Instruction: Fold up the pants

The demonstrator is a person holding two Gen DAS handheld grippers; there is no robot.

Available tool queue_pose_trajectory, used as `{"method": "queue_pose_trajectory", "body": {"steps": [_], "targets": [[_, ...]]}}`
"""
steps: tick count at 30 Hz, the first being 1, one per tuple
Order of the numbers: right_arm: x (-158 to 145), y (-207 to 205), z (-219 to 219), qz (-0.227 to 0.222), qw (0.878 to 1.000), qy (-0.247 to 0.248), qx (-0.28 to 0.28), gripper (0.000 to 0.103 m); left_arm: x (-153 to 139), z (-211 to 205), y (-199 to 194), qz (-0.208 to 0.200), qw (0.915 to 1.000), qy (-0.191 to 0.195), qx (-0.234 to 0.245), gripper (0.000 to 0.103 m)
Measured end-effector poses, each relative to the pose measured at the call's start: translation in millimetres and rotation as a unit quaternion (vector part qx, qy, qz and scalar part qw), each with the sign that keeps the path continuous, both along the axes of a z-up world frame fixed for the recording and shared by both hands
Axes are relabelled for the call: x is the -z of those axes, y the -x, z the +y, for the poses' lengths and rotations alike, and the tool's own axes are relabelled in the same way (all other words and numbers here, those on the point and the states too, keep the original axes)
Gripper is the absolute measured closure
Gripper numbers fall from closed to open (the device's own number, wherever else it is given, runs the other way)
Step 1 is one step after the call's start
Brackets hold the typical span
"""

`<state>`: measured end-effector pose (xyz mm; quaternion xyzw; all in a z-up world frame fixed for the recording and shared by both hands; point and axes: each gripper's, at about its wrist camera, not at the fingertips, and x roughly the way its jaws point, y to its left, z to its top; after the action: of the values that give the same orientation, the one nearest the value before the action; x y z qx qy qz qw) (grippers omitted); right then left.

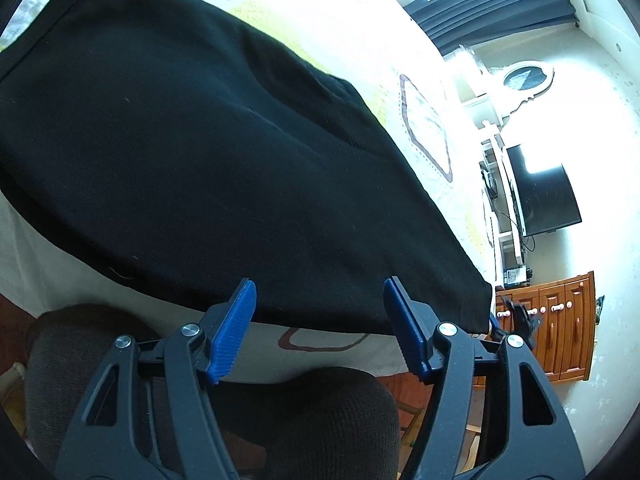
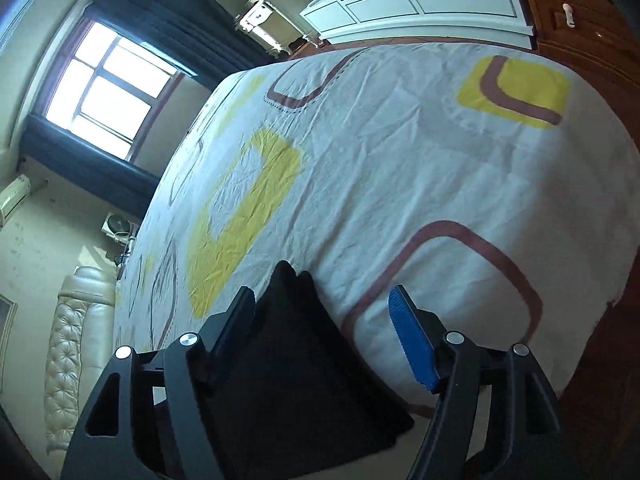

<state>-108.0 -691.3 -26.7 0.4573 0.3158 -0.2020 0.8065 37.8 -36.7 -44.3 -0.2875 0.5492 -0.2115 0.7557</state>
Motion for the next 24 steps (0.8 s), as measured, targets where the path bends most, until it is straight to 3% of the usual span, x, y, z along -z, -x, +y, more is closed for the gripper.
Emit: {"method": "queue_pose_trajectory", "body": {"steps": [2,5,9,10,11,13,15,17,20,22,23,24], "targets": [[4,27,2,0.003,1.000,-0.008,0.028,0.034,-2,8,0,-0.005,0.9999,-0.001,-0.009,0.037],[27,57,4,-0.022,0.996,-0.070,0.054,0.034,-3,20,-2,-0.008,0.9997,0.001,-0.024,0.037],[59,54,19,-0.045,0.987,-0.149,0.039,0.034,-5,30,-2,-0.007,0.9992,-0.002,-0.040,0.037],[60,50,25,-0.048,0.987,-0.148,0.035,0.045,-5,32,-2,-0.007,0.9990,-0.003,-0.043,0.037],[56,45,31,-0.046,0.990,-0.133,0.030,0.075,-5,34,-2,-0.005,0.9989,-0.003,-0.046,0.037],[38,33,44,-0.018,0.998,-0.068,0.006,0.082,-4,38,-1,0.002,0.9985,0.000,-0.054,0.037],[28,34,45,-0.019,0.999,-0.039,0.011,0.084,-2,43,0,0.006,0.9983,0.006,-0.058,0.037],[40,35,38,-0.002,0.998,-0.055,0.014,0.084,-2,47,1,0.001,0.9982,0.000,-0.060,0.037],[37,38,37,0.005,0.998,-0.053,0.012,0.073,-4,54,-2,-0.005,0.9982,-0.006,-0.059,0.037],[16,45,31,-0.011,0.999,-0.021,0.026,0.059,-9,57,-5,-0.015,0.9982,-0.007,-0.057,0.037],[7,44,26,-0.020,0.999,-0.008,0.026,0.040,-13,57,-7,-0.025,0.9981,-0.010,-0.055,0.037],[1,40,21,-0.031,0.999,-0.005,0.015,0.038,-18,58,-9,-0.038,0.9978,-0.014,-0.052,0.037]]}}
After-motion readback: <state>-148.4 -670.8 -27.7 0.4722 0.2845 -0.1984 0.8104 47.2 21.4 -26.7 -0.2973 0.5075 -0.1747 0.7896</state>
